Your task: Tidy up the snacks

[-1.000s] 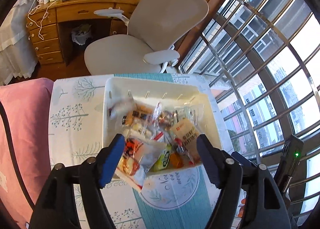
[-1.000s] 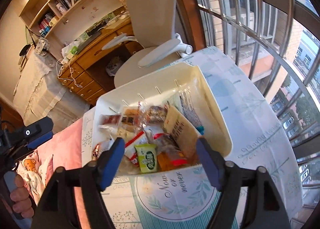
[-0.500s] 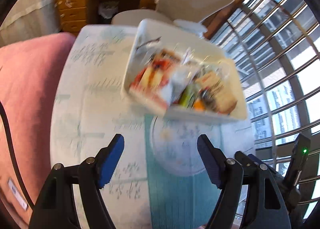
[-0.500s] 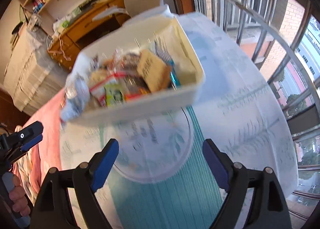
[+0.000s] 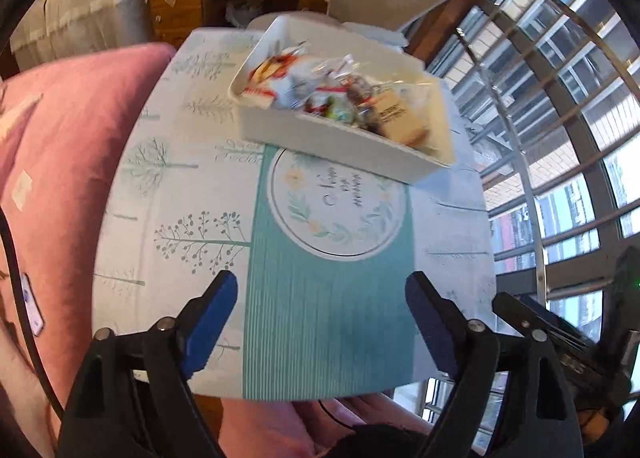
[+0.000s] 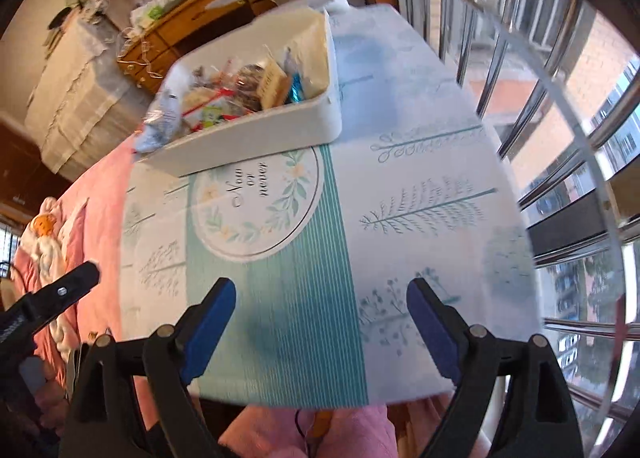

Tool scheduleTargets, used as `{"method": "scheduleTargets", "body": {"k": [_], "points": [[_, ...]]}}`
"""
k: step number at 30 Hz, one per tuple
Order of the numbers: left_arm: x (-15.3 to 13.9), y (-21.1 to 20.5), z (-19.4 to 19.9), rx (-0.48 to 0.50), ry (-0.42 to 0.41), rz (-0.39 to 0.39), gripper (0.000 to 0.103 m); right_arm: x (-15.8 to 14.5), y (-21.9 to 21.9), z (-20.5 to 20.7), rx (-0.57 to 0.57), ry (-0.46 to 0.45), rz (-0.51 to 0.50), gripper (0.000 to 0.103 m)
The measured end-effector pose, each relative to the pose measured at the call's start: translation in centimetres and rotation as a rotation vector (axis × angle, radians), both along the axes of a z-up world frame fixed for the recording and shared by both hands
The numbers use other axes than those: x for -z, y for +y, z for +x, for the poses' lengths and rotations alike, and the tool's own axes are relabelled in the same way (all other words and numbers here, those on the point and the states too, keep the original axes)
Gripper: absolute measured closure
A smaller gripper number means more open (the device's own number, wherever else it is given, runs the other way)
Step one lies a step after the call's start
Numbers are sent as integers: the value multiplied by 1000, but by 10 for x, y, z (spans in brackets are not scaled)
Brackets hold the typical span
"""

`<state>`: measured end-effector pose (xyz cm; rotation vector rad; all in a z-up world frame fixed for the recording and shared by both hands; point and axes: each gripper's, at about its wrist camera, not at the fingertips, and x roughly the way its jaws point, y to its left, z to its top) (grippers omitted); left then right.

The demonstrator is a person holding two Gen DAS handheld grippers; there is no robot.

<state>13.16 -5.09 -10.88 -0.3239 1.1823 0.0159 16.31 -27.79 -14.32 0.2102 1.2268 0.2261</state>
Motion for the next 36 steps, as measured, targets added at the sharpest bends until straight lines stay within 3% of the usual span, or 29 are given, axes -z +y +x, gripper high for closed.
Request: {"method": "scheduleTargets", "body": {"k": [5, 8, 13, 18, 26, 36], "points": [[-47, -29, -12, 66, -67, 79, 10, -57, -4, -29, -46, -91, 24, 6], [-74, -39, -23, 50, -106, 113, 2, -83, -7, -42, -31, -113, 26, 5], [-96, -47, -46, 28, -164, 170, 1, -108, -7, -63, -25, -159, 11, 5], [-99, -42, -63, -41, -193, 217, 1, -114, -7, -78, -10, -220, 0, 5], [-107, -37, -61, -72, -231, 266, 1, -121, 11, -75, -74, -270, -14, 5], [-110, -37, -52, -68, -243, 298, 1, -118, 21, -65, -90, -257, -17, 4]]}}
